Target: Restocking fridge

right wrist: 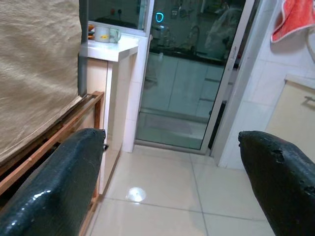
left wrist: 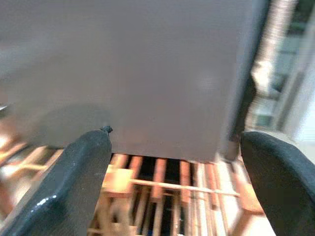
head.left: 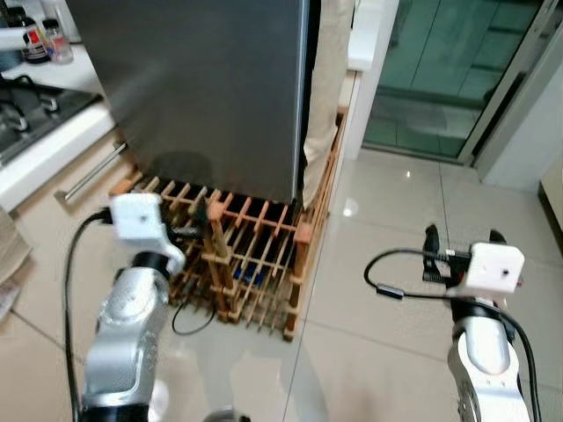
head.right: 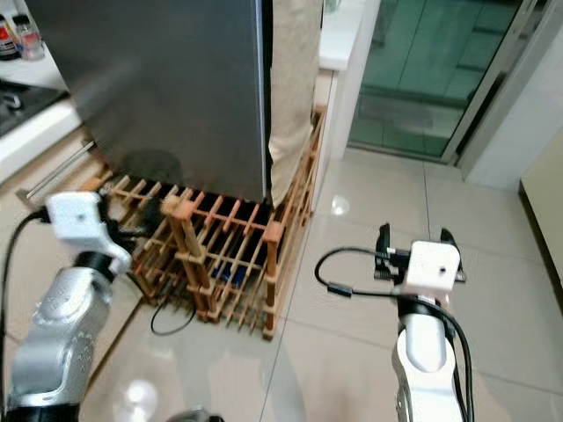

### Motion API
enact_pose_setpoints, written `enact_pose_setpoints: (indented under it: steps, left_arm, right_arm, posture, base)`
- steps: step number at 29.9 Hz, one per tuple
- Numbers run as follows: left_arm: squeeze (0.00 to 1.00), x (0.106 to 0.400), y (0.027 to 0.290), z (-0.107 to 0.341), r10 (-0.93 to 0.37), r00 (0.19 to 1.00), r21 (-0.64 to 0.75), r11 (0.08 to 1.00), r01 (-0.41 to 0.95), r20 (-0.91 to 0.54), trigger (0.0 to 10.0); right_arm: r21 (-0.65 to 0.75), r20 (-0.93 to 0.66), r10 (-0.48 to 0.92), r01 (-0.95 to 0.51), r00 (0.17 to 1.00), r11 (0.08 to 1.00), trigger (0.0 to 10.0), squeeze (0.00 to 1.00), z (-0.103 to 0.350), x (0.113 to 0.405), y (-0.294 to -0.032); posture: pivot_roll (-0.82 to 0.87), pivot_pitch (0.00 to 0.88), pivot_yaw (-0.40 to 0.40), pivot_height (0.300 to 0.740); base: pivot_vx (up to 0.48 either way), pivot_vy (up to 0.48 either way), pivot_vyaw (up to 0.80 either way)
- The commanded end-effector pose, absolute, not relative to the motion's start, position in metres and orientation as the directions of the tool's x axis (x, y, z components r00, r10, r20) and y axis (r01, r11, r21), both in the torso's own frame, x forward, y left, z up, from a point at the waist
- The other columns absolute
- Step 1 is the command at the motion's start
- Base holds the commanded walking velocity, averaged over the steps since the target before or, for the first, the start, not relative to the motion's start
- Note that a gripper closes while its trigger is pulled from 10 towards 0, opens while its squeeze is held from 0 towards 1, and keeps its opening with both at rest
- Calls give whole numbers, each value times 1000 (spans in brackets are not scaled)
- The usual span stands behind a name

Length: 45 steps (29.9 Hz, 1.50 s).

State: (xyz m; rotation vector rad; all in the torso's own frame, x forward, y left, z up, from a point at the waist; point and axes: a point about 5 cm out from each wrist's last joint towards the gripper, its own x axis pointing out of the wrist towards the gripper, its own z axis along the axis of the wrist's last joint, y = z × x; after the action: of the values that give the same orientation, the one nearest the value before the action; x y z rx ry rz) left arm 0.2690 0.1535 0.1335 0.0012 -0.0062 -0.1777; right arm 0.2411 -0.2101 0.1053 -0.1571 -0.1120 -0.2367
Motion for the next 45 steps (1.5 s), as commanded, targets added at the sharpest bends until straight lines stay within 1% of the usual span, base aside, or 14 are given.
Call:
enact_pose_setpoints:
  steps: [1,4,7,8,11,15,24,29,33,35,37,38,41,45]
  left_arm:
    - [0,265,144,137,-229,973,52,972,228,22,10000]
    - [0,263,136,150,-247,966,61,968,242,78,10000]
    - [0,266,137,159,-217,970,35,976,214,112,10000]
    - [0,268,131,160,-225,967,13,974,226,122,10000]
    - [0,269,125,157,-255,961,24,967,254,112,10000]
    - [0,269,115,155,-375,922,40,927,373,95,10000]
    - [0,276,114,160,-371,921,4,928,374,118,10000]
    - [0,274,119,162,-372,918,-8,926,377,139,10000]
    - [0,270,130,167,-334,927,-37,938,345,173,10000]
    - [0,259,156,164,-260,954,-39,963,268,151,10000]
    - [0,256,160,163,-249,958,-40,966,257,142,10000]
    - [0,247,170,153,-222,971,-55,972,227,88,10000]
    - [0,241,164,148,-240,968,-91,965,245,69,10000]
    - [0,244,155,150,-281,956,-81,954,288,87,10000]
  right_arm:
    - [-142,117,-236,251,965,957,10000,0,106,245,-216]
    - [-135,142,-246,265,959,955,10000,0,115,252,-219]
    - [-117,152,-255,274,955,955,10000,0,119,253,-218]
    - [-80,137,-245,257,960,963,10000,0,117,253,-213]
    - [-50,116,-221,227,968,973,10000,0,114,254,-205]
    - [-58,106,-138,145,985,988,10000,0,115,255,-191]
    - [-70,105,-155,163,982,984,10000,0,114,254,-194]
    - [-67,100,-158,165,982,984,10000,0,111,253,-194]
    - [-62,118,-172,180,978,982,10000,0,115,253,-195]
    - [-81,153,-155,169,976,982,10000,0,126,235,-196]
    - [-87,157,-150,165,976,983,10000,0,127,231,-197]
    - [-102,139,-141,156,980,983,10000,0,125,217,-198]
    - [-116,115,-143,156,983,981,10000,0,120,204,-201]
    - [-119,113,-149,163,982,979,10000,0,118,207,-201]
  posture:
    - [-32,0,15,740]
    - [-39,0,13,740]
    - [-39,0,10,740]
    - [-39,0,2,740]
    - [-41,0,-7,740]
    - [-58,0,-4,740]
    - [-70,0,18,740]
    - [-58,0,30,740]
    - [-45,0,31,740]
    - [-40,0,32,740]
    - [-33,0,28,740]
    - [-30,0,23,740]
    - [-29,0,18,740]
    - [-35,0,20,740]
  base:
    - [0,0,0]
    - [0,0,0]
    - [0,0,0]
    - [0,0,0]
    - [0,0,0]
    - [0,0,0]
    - [0,0,0]
    - [0,0,0]
    - [279,0,0]
    - [0,0,0]
    - [0,0,0]
    - [0,0,0]
    - [0,0,0]
    - [0,0,0]
